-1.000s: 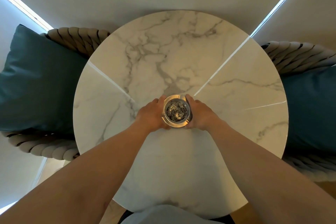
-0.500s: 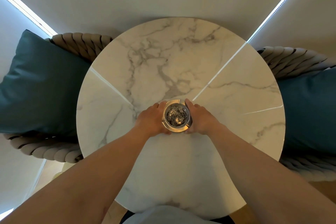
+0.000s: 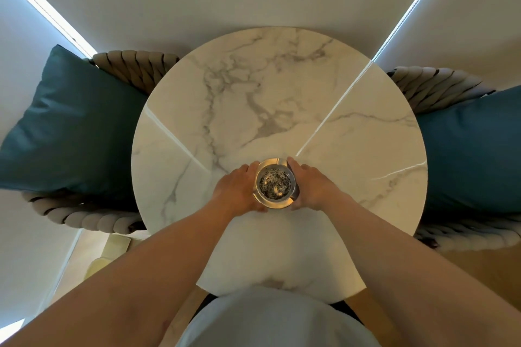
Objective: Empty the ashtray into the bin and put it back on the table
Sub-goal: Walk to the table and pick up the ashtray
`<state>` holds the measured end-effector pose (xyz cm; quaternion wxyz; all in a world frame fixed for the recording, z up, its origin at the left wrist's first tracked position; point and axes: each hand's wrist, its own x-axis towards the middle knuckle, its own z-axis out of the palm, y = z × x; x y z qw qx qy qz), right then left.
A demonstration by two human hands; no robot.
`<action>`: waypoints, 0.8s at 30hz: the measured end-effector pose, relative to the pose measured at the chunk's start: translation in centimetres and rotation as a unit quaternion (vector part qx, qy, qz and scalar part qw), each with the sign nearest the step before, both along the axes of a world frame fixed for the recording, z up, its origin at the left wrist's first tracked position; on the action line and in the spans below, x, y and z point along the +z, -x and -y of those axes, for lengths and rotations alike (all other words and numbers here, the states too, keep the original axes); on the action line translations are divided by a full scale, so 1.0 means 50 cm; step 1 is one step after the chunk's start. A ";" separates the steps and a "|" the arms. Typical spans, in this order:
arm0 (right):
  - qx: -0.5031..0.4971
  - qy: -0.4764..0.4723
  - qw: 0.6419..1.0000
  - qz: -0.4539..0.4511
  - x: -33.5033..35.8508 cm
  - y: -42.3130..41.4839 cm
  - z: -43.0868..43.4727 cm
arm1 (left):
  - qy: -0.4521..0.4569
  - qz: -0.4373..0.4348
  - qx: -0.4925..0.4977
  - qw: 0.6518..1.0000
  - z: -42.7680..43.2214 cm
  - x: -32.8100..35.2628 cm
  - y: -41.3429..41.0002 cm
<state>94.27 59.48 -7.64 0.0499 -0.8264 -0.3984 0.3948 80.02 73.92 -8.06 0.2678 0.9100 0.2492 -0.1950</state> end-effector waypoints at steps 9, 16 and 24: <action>-0.031 0.000 1.000 -0.001 -0.017 0.095 0.085 | 0.006 -0.010 -0.025 1.000 0.065 -0.009 0.079; -0.030 -0.010 0.999 0.005 -0.012 0.149 0.137 | 0.002 0.014 -0.022 1.000 0.115 -0.005 0.139; -0.005 -0.030 0.999 0.014 0.004 0.203 0.235 | 0.005 0.031 0.003 0.999 0.224 0.015 0.207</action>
